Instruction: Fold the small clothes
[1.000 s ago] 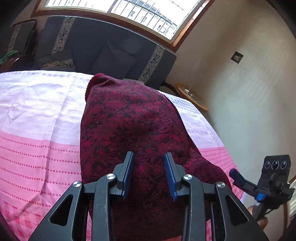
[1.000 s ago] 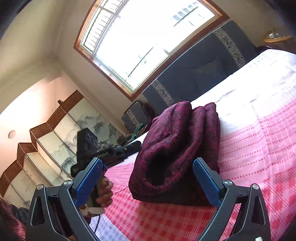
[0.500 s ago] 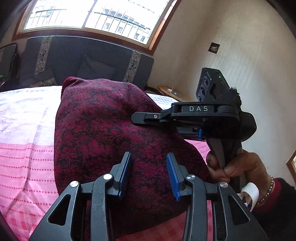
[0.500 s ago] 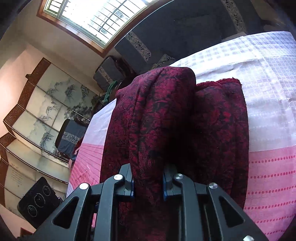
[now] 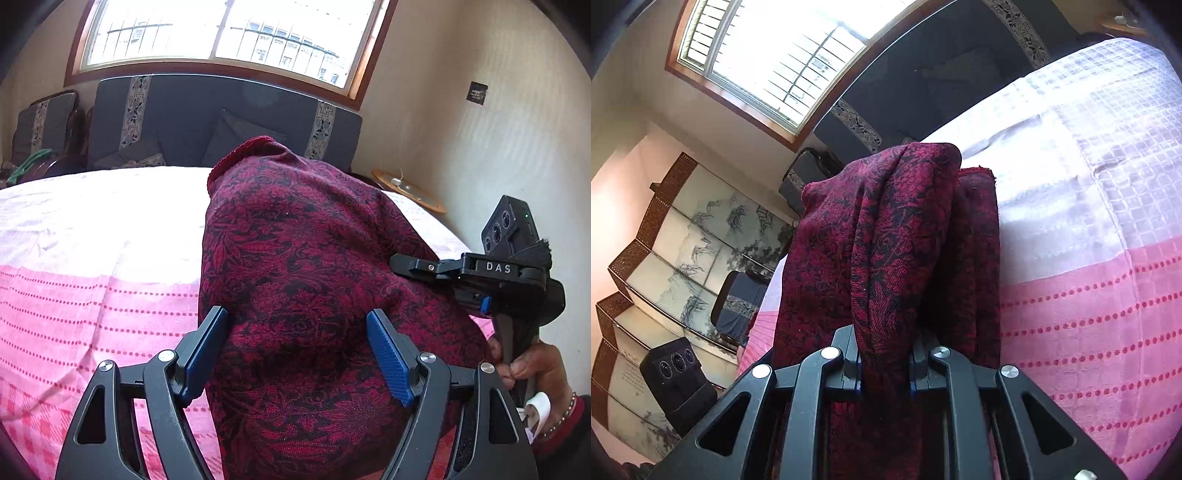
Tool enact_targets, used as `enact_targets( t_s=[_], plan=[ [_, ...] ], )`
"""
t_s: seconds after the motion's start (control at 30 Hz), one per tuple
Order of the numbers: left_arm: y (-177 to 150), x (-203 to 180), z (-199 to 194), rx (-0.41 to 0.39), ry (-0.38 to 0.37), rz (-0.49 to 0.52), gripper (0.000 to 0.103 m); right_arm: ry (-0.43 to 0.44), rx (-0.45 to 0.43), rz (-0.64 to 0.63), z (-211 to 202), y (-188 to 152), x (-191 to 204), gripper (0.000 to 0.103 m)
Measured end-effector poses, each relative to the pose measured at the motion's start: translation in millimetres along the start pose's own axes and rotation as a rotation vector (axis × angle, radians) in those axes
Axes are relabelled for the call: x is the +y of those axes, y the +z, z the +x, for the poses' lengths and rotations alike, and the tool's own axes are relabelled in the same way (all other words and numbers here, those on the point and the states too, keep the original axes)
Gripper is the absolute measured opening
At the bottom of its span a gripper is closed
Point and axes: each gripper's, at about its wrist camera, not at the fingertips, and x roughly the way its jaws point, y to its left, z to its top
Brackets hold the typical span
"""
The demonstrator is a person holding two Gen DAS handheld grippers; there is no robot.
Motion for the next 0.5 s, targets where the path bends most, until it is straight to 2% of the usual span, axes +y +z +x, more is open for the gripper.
enact_targets(
  t_s=[0.07, 0.1, 0.17, 0.27, 0.33, 0.37, 0.47, 0.5],
  plan=[
    [-2.0, 2.5, 2.3, 0.011, -0.004, -0.018, 0.081, 0.041, -0.006, 0.009, -1.2, 1.1, -0.6, 0.017],
    [-2.2, 4.4, 2.7, 0.012, -0.012, -0.029, 0.081, 0.055, -0.009, 0.017, -3.0, 0.8, -0.7, 0.023],
    [-2.3, 6.8, 4.1, 0.017, -0.013, -0.044, 0.083, 0.071, -0.035, 0.029, -12.8, 0.6, -0.2, 0.027],
    [-4.4, 9.4, 5.0, 0.014, -0.015, -0.071, 0.084, 0.042, -0.076, 0.01, -30.6, 1.5, 6.3, 0.042],
    [-5.8, 8.8, 5.3, 0.008, -0.014, -0.07, 0.084, 0.061, -0.093, -0.001, -37.4, 2.8, 10.7, 0.079],
    [-6.2, 8.1, 5.8, 0.007, -0.011, -0.064, 0.085, 0.046, -0.086, -0.012, -36.6, 4.8, 13.1, 0.082],
    [-6.2, 4.6, 6.1, 0.002, 0.0, -0.046, 0.087, -0.003, -0.043, -0.047, -25.0, 13.5, 18.0, 0.082],
    [-7.0, 4.1, 5.8, -0.002, 0.002, -0.044, 0.087, -0.043, -0.025, -0.052, -18.4, 16.5, 18.0, 0.082]
  ],
)
